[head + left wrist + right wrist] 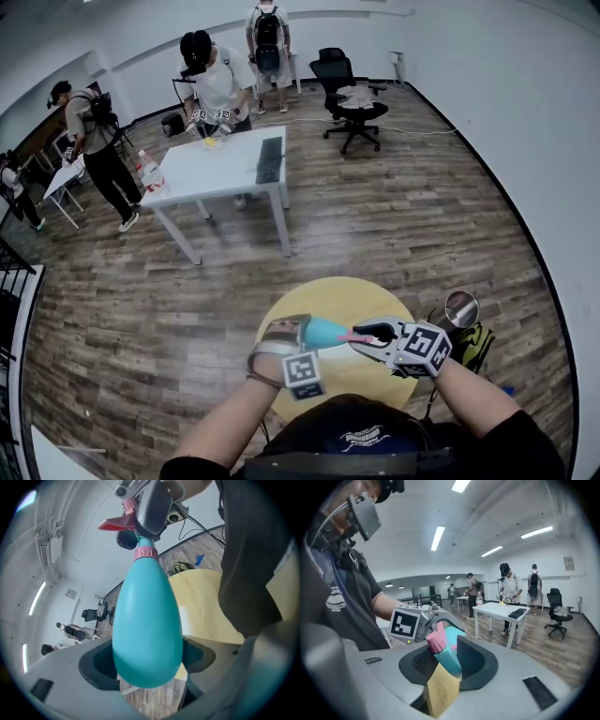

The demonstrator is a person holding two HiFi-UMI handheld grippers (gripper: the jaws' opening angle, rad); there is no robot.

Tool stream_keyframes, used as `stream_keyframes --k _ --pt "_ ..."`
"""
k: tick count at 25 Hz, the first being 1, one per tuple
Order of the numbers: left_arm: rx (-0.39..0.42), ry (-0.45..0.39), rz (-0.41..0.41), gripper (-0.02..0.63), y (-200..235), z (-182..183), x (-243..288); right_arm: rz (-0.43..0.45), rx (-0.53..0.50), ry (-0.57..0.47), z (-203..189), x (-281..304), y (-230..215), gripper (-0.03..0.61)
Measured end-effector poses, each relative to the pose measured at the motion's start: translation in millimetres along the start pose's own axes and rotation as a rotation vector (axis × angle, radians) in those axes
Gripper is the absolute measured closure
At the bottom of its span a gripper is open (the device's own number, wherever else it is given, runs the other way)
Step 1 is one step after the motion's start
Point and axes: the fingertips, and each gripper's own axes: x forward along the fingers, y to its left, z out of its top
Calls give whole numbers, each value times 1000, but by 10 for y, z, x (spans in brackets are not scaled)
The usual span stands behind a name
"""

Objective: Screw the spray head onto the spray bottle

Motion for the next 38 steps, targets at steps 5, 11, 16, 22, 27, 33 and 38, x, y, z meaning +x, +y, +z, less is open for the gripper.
stream_keyframes --k 5,11,16,22,27,33,38 --pt "-58 -22 -78 212 4 141 -275 11 197 -29 -15 -2 -50 469" --pt "-40 10 -31 213 22 106 -211 26 417 -50 -56 21 -155 462" --pt "-20 32 -29 213 -37 79 -208 50 581 -53 -149 53 -185 459" --pt "-108 -59 -231 209 -437 115 12 37 459 -64 -135 26 -169 465" --pt "-185 -130 -370 207 -490 197 -57 -43 42 68 -268 2 -161 466" --pt "-142 -117 -349 207 -454 126 -30 9 149 55 -258 71 -138 477" --pt "-111 -60 -208 209 -360 23 -5 23 387 -40 -183 76 -180 483"
